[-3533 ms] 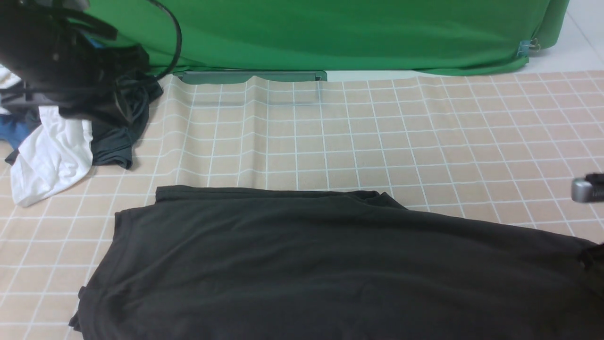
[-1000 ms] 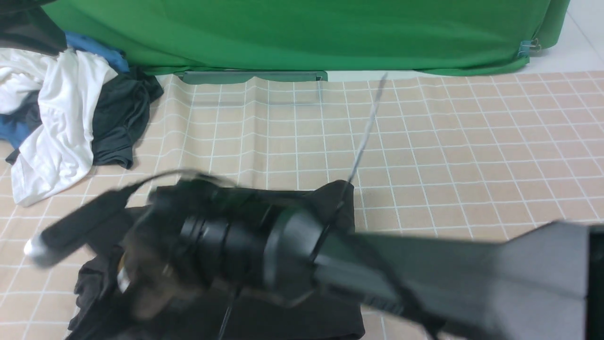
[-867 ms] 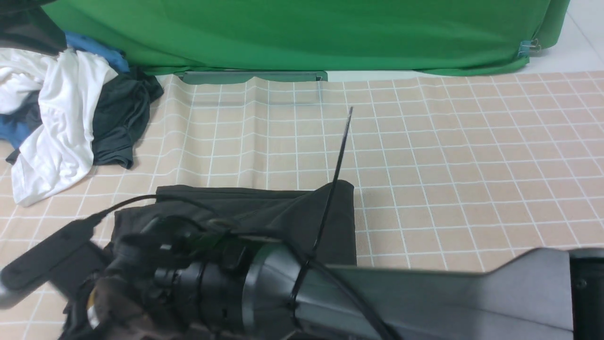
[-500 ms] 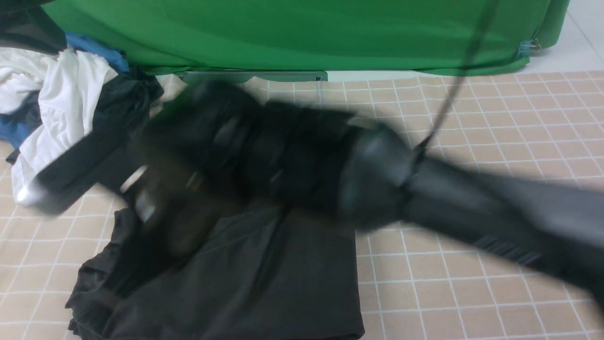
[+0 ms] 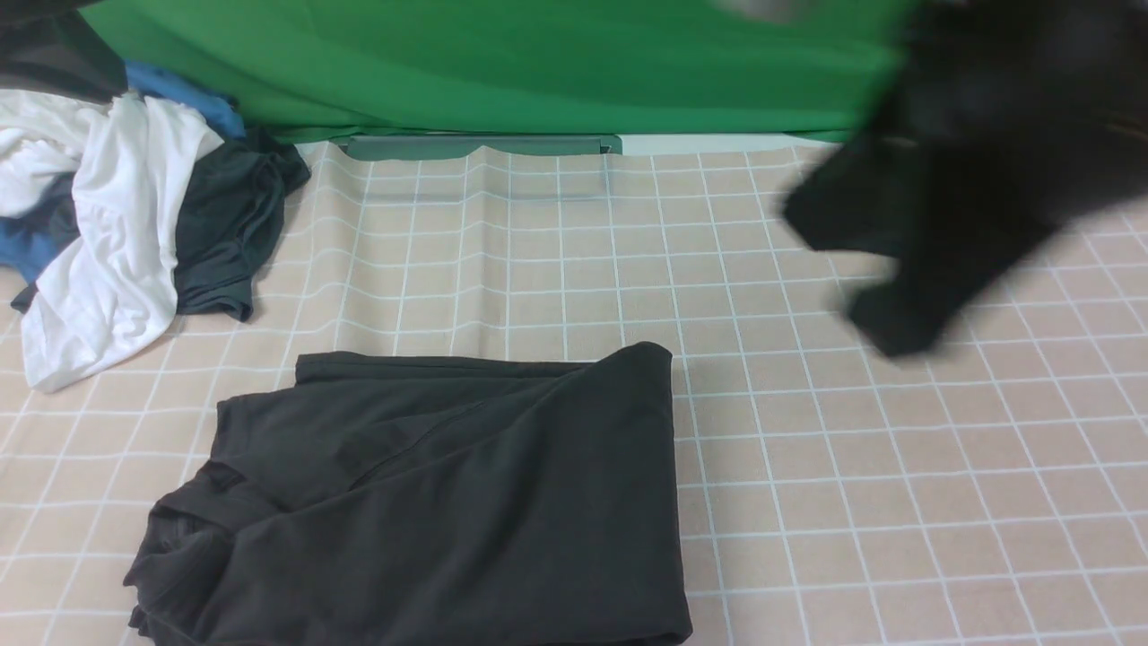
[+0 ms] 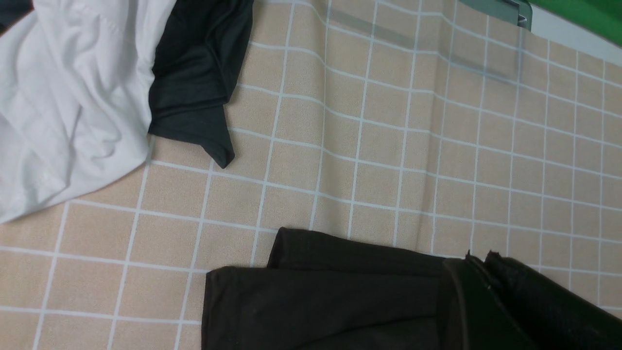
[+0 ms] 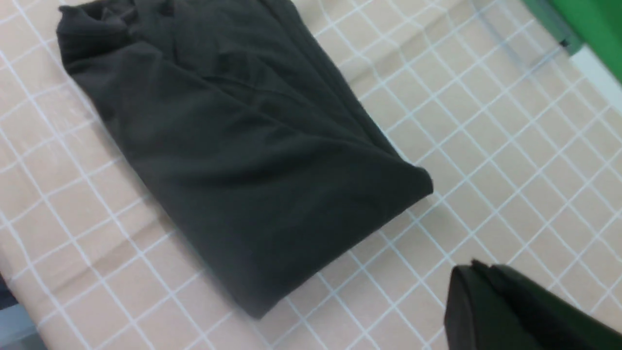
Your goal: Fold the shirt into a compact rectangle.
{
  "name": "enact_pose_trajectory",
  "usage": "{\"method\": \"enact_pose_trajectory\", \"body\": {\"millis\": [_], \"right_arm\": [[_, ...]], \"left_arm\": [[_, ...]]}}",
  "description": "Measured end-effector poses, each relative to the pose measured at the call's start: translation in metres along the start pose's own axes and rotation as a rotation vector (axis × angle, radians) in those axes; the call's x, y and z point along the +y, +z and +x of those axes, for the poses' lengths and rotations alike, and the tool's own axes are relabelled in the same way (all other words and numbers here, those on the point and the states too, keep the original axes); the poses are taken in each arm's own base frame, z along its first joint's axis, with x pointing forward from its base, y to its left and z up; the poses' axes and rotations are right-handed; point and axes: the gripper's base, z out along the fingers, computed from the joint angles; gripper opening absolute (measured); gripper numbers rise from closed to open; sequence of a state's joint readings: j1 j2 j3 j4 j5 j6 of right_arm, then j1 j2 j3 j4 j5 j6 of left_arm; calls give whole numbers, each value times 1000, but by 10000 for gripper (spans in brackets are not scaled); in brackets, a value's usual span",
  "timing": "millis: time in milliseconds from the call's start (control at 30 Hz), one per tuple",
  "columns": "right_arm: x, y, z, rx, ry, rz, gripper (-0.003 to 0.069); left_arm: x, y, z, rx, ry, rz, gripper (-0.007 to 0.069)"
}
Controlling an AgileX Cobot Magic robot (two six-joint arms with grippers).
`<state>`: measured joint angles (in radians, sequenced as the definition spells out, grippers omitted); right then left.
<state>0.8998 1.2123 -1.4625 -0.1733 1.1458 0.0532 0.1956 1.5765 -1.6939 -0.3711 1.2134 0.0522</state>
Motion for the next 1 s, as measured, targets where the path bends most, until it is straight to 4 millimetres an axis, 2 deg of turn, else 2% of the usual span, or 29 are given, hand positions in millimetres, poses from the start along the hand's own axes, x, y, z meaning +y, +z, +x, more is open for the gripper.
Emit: {"method": "enact_pose_trajectory", "body": {"millis": [133,267,400,433,467,567,633,700,867,1000], "right_arm": [[-2,-27,54,-220,-26,-7,25],[1,-27,104,-356,-67,-5,25],[1,-34,147,-424,-66,-4,25],[1,-36,151,-426,-65,-3,25],[0,-42,167,-432,-58,2,26],[-2,-51,189,-448,-23,0,27],[-2,-52,198,-474,-8,-4,27],[1,-44,202,-517,-12,-11,27],[8,-23,198,-668,-24,-39,28],[10,-22,194,-740,-26,-48,31]], "left_arm": [[0,0,0,0,1,0,16],[0,0,0,0,1,0,16],[0,0,0,0,1,0,16],[0,0,0,-1,1,0,16],[0,0,0,-1,1,0,16],[0,0,0,-1,1,0,16],[0,0,0,-1,1,0,17],[0,0,0,-1,1,0,17],[0,0,0,-1,1,0,17],[0,0,0,-1,1,0,17]]}}
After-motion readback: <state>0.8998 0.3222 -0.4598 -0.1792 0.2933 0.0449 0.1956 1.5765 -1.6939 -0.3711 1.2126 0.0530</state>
